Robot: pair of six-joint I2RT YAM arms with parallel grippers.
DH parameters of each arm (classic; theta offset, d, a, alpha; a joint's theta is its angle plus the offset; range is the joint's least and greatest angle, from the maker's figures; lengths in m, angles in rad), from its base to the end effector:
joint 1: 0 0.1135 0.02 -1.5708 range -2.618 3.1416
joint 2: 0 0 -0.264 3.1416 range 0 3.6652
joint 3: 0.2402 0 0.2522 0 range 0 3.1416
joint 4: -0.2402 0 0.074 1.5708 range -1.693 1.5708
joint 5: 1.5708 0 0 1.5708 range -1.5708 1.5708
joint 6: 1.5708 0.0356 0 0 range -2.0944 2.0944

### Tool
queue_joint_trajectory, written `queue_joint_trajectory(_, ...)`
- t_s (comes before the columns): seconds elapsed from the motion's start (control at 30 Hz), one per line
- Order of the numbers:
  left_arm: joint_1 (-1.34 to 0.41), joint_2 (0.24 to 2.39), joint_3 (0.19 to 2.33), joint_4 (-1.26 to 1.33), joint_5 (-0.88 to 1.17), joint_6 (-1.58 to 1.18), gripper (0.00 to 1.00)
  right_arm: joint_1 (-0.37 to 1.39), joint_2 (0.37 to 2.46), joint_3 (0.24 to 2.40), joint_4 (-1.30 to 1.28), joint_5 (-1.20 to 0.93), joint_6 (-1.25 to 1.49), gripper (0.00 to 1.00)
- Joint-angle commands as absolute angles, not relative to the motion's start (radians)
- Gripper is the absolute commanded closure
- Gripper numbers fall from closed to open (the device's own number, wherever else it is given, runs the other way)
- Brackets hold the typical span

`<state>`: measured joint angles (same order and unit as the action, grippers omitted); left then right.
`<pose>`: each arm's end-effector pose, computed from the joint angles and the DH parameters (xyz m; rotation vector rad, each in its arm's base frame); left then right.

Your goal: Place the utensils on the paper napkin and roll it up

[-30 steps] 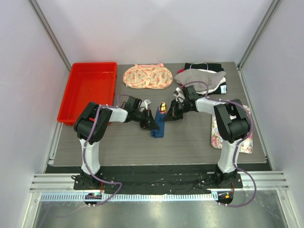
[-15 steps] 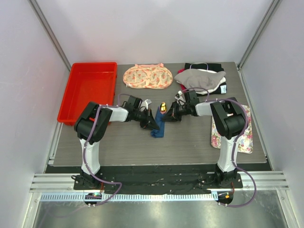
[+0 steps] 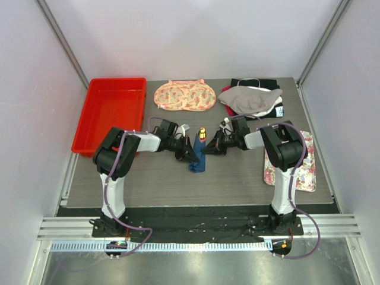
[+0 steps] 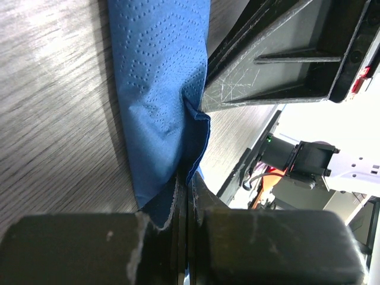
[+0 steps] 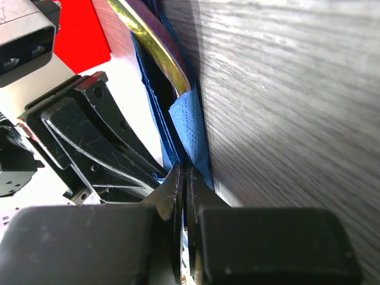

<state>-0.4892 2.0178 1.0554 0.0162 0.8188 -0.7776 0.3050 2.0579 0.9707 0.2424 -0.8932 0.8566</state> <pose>0.3240 -0.2019 0.1051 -0.0138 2.7641 -1.4805 0.3489 0.1389 0.0858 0.2504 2.6038 1.5667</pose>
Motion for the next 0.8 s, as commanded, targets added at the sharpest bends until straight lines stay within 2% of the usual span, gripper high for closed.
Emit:
queue_joint_trajectory(0.0, -0.483, 2.074, 1.031, -0.057, 0.669, -0.738, 1.00, 0.299, 2.014, 0.951, 0.273, -0.937, 0.884, 0.99)
queue_joint_trajectory(0.23, -0.477, 2.080, 1.029, -0.046, 0.675, -0.744, 1.00, 0.291, 1.911, 0.885, 0.284, -0.963, 0.925, 0.98)
queue_joint_trajectory(0.77, -0.477, 2.075, 1.034, -0.032, 0.692, -0.746, 1.00, 0.322, 2.029, 0.879, 0.314, -0.920, 0.942, 0.99)
